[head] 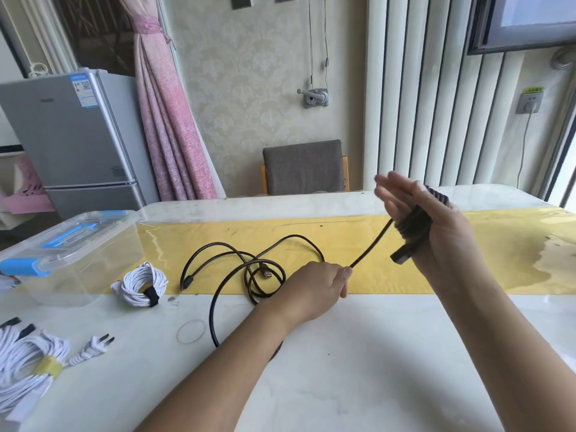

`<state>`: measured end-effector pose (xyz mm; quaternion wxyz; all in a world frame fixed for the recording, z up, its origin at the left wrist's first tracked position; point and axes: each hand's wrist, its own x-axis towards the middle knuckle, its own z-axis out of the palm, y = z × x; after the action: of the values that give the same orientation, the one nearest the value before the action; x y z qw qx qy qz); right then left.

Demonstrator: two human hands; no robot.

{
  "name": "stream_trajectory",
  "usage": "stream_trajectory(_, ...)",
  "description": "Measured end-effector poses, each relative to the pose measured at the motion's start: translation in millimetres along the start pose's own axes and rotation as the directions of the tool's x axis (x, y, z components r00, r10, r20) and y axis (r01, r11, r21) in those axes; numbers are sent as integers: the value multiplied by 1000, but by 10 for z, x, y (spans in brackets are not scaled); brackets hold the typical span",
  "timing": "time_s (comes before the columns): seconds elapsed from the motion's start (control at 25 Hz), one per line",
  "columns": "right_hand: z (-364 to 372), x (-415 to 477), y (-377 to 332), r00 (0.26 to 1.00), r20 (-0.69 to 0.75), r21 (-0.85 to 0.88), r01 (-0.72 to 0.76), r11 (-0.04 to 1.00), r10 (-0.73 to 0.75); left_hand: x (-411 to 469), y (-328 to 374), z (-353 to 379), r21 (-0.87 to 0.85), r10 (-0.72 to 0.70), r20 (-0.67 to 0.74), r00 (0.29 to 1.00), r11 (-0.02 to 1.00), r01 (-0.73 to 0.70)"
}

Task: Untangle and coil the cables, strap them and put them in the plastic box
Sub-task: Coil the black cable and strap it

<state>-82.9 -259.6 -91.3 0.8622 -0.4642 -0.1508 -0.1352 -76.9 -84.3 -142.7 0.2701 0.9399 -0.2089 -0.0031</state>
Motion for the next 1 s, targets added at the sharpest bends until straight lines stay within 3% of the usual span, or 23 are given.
stream_trajectory(0.08,-44,24,0,992,-103,-77,59,995,-67,-40,84,1,16,43,30,999,999,-43)
stream_trajectory(0.2,-75,-6,-5,972,-131,-407,128,904,-197,-87,208,40,114,196,12,981,974,-196)
stream_trajectory(0.28,-72,-43,-18,953,-50,-662,192,724,-299,-120,265,58,239,386,-118,915,905,-352)
stream_trajectory(0.36,-67,-55,-4,926,120,-816,297,495,-358,-154,307,13,333,542,-288,789,829,-449)
stream_trajectory(0.44,-62,-39,66,907,272,-881,369,297,-321,-140,282,-93,379,601,-435,671,798,-469)
stream_trajectory(0.52,-53,-28,153,921,332,-910,369,187,-201,-97,181,-236,373,582,-536,612,813,-447)
stream_trajectory(0.6,-18,-55,192,952,303,-923,304,235,-40,-56,37,-378,313,518,-600,610,854,-417)
stream_trajectory(0.72,96,-121,175,966,205,-823,82,562,159,-35,-136,-518,215,425,-653,627,898,-384)
stream_trajectory(0.76,127,-131,166,950,216,-779,28,627,225,-36,-185,-563,204,412,-662,626,903,-379)
stream_trajectory(0.84,148,-143,168,862,330,-711,-42,702,385,-50,-265,-666,230,409,-666,624,908,-350)
stream_trajectory(1.0,128,-173,219,534,610,-550,-246,798,585,-21,-355,-696,352,442,-585,680,894,-279)
